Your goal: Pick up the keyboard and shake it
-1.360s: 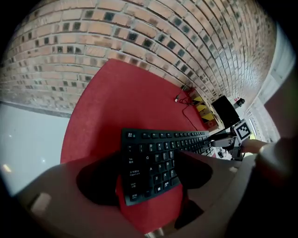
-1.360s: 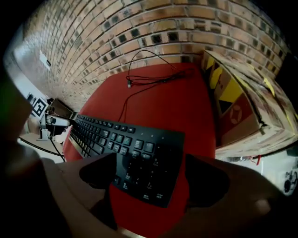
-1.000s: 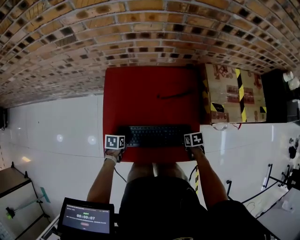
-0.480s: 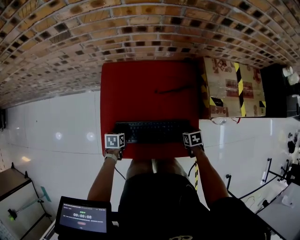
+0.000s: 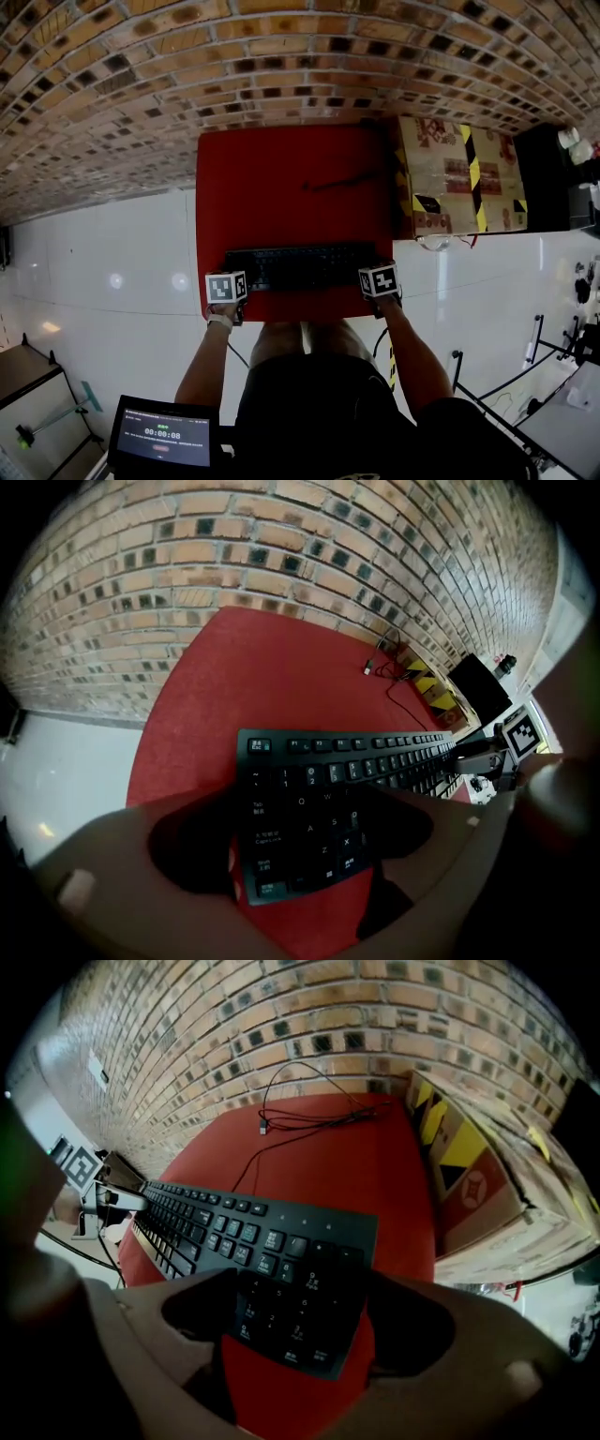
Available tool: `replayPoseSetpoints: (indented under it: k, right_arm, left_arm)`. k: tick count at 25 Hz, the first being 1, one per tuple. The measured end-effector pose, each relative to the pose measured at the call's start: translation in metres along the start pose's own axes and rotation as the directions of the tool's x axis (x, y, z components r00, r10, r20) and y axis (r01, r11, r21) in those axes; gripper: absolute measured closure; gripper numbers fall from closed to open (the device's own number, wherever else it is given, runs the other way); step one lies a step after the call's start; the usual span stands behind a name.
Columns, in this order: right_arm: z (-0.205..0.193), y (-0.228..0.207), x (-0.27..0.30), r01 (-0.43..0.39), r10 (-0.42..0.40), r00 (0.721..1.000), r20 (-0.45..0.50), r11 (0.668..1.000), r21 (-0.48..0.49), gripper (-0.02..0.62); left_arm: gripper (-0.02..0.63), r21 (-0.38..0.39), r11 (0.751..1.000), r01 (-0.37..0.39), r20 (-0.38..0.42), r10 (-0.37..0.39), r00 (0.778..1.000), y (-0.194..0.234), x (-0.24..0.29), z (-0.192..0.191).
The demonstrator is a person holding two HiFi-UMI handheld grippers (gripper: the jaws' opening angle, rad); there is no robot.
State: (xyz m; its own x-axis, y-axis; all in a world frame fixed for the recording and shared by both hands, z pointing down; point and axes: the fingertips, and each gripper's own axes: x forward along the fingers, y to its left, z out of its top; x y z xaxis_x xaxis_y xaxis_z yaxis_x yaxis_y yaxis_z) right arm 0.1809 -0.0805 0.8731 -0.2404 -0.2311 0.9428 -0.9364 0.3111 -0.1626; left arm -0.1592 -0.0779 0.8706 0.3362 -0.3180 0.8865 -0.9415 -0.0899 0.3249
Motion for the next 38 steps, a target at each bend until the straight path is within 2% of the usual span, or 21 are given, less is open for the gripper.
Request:
replayPoseSetpoints:
  k: [2, 4, 5, 8, 11, 13, 15, 17, 21, 22, 24, 28, 30, 32, 34, 35, 36, 37, 38]
  right_arm:
    - [0.011, -0.004, -0.015, 0.056, -0.054, 0.995, 0.078, 0.998, -0.015, 0.187]
    - [0.028, -0.007, -0.032, 0.103, -0.095, 0.978, 0.187, 0.994, -0.034, 0.241]
    - [0.037, -0.008, -0.039, 0.126, -0.112, 0.965, 0.238, 0.991, -0.041, 0.242]
    - [0.06, -0.011, -0.066, 0.21, -0.184, 0.916, 0.355, 0.977, -0.035, 0.242]
    - [0.085, -0.015, -0.109, 0.278, -0.238, 0.85, 0.471, 0.96, -0.018, 0.245]
    - [0.108, -0.015, -0.142, 0.311, -0.254, 0.793, 0.553, 0.95, -0.009, 0.245]
    - [0.131, -0.014, -0.178, 0.34, -0.265, 0.728, 0.632, 0.941, 0.003, 0.245]
    - [0.153, -0.013, -0.216, 0.368, -0.276, 0.653, 0.705, 0.93, 0.023, 0.245]
    - [0.189, -0.004, -0.302, 0.419, -0.275, 0.468, 0.84, 0.906, 0.063, 0.247]
    - [0.197, -0.001, -0.32, 0.43, -0.272, 0.429, 0.861, 0.9, 0.07, 0.246]
    - [0.21, 0.005, -0.35, 0.447, -0.262, 0.364, 0.894, 0.891, 0.079, 0.245]
    - [0.218, 0.015, -0.394, 0.46, -0.237, 0.267, 0.934, 0.883, 0.093, 0.245]
    - [0.219, 0.02, -0.408, 0.459, -0.222, 0.235, 0.946, 0.884, 0.093, 0.245]
    - [0.22, 0.019, -0.413, 0.461, -0.22, 0.228, 0.948, 0.882, 0.094, 0.245]
    - [0.222, 0.017, -0.421, 0.464, -0.229, 0.236, 0.944, 0.88, 0.098, 0.245]
    - [0.222, 0.016, -0.427, 0.471, -0.238, 0.24, 0.941, 0.876, 0.101, 0.245]
    - [0.223, 0.017, -0.437, 0.476, -0.24, 0.225, 0.944, 0.873, 0.108, 0.245]
    - [0.227, 0.023, -0.455, 0.476, -0.23, 0.18, 0.956, 0.871, 0.12, 0.245]
    - [0.231, 0.03, -0.475, 0.475, -0.21, 0.114, 0.971, 0.87, 0.132, 0.245]
  left_arm:
    - [0.183, 0.025, 1.0, -0.016, 0.068, 0.014, 0.998, -0.006, -0.013, 0.014]
    - [0.184, 0.051, 0.998, -0.029, 0.159, 0.021, 0.987, -0.012, -0.026, 0.033]
    - [0.184, 0.064, 0.997, -0.034, 0.199, 0.02, 0.98, -0.014, -0.031, 0.043]
    - [0.184, 0.101, 0.994, -0.05, 0.301, 0.017, 0.953, -0.023, -0.05, 0.07]
    - [0.184, 0.125, 0.989, -0.082, 0.424, 0.022, 0.905, -0.042, -0.088, 0.1]
    - [0.184, 0.14, 0.986, -0.096, 0.512, 0.012, 0.859, -0.054, -0.116, 0.122]
    - [0.184, 0.16, 0.981, -0.111, 0.598, -0.007, 0.801, -0.067, -0.146, 0.145]
    - [0.184, 0.187, 0.973, -0.133, 0.686, -0.033, 0.726, -0.081, -0.182, 0.172]
    - [0.184, 0.232, 0.957, -0.173, 0.824, -0.099, 0.557, -0.111, -0.256, 0.215]
    - [0.184, 0.237, 0.955, -0.178, 0.845, -0.112, 0.523, -0.117, -0.27, 0.222]
    - [0.184, 0.244, 0.952, -0.186, 0.873, -0.132, 0.469, -0.125, -0.293, 0.234]
    - [0.191, 0.255, 0.945, -0.206, 0.905, -0.158, 0.396, -0.14, -0.327, 0.241]
    - [0.19, 0.26, 0.941, -0.217, 0.916, -0.17, 0.363, -0.146, -0.34, 0.243]
    - [0.19, 0.263, 0.939, -0.223, 0.922, -0.177, 0.344, -0.15, -0.345, 0.246]
    - [0.19, 0.267, 0.936, -0.231, 0.929, -0.186, 0.32, -0.155, -0.355, 0.251]
    - [0.19, 0.268, 0.934, -0.236, 0.934, -0.193, 0.3, -0.16, -0.364, 0.255]
    - [0.19, 0.268, 0.933, -0.241, 0.941, -0.2, 0.273, -0.165, -0.378, 0.259]
    - [0.19, 0.267, 0.931, -0.249, 0.949, -0.209, 0.237, -0.171, -0.393, 0.263]
    - [0.19, 0.266, 0.928, -0.26, 0.956, -0.219, 0.194, -0.176, -0.41, 0.265]
